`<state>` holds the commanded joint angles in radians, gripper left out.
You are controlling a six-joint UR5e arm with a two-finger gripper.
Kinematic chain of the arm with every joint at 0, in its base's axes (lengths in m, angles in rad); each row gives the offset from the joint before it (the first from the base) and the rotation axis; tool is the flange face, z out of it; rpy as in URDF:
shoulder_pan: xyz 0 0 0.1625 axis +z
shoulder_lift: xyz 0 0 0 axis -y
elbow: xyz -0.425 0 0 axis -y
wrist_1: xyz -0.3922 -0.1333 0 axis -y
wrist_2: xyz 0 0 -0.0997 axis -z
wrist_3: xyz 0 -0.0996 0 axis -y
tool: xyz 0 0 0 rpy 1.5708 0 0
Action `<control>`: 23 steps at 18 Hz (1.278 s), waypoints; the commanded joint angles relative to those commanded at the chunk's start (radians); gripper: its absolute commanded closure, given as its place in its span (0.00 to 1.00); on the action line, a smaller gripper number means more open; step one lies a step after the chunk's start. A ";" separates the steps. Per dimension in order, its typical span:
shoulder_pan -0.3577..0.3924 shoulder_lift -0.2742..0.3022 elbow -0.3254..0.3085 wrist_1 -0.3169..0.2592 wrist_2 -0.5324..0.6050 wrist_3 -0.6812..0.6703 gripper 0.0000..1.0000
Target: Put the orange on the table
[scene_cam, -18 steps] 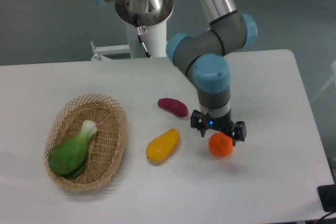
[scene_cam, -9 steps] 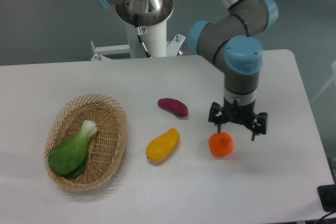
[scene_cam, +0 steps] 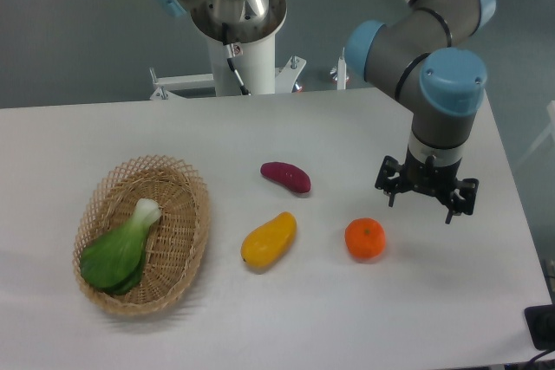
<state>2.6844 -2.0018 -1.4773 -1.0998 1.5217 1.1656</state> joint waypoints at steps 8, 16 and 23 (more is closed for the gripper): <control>0.003 0.002 -0.009 0.015 -0.003 0.034 0.00; 0.000 0.008 -0.031 0.018 0.003 0.052 0.00; -0.001 0.009 -0.037 0.020 0.005 0.051 0.00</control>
<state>2.6829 -1.9926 -1.5140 -1.0799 1.5263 1.2164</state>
